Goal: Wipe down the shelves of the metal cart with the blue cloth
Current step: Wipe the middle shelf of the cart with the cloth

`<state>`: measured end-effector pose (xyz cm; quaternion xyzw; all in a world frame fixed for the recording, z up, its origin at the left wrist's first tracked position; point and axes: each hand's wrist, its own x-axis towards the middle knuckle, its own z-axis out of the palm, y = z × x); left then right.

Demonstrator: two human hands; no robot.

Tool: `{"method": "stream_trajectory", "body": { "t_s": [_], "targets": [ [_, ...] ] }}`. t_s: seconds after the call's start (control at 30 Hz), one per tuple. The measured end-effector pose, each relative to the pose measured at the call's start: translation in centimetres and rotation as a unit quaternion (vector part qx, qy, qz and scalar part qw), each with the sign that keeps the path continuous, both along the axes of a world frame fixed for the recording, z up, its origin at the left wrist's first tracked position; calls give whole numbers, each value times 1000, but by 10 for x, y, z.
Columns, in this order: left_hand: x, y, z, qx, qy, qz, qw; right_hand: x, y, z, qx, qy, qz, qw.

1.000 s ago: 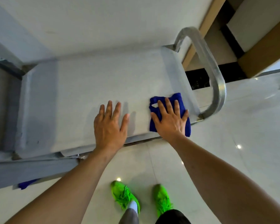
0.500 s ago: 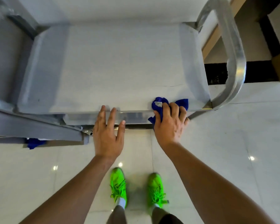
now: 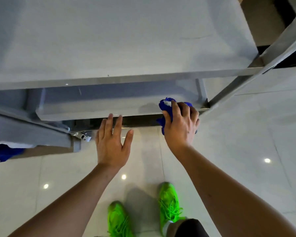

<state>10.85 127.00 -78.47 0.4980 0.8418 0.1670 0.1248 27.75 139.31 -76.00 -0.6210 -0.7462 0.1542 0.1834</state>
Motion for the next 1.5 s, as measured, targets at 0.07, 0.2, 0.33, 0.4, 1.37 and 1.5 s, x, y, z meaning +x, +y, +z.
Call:
{"method": "stream_trajectory", "body": {
  "t_s": [0.07, 0.2, 0.33, 0.4, 1.37, 1.5],
  "targets": [
    [2, 8, -28, 16, 1, -11, 1000, 2, 15, -20, 32, -5, -14, 999],
    [5, 29, -71, 66, 29, -42, 996, 1, 53, -55, 85, -7, -16, 996],
    [-10, 59, -97, 126, 62, -80, 987, -11, 73, -98, 59, -92, 55, 993],
    [-17, 75, -105, 144, 91, -109, 979, -18, 77, -116, 75, -109, 36, 991],
    [-12, 168, -89, 83, 193, -182, 961, -58, 237, -102, 6, -172, 16, 985],
    [-12, 168, -93, 94, 182, -166, 965, -74, 281, -103, 2, -168, 13, 986]
  ]
}}
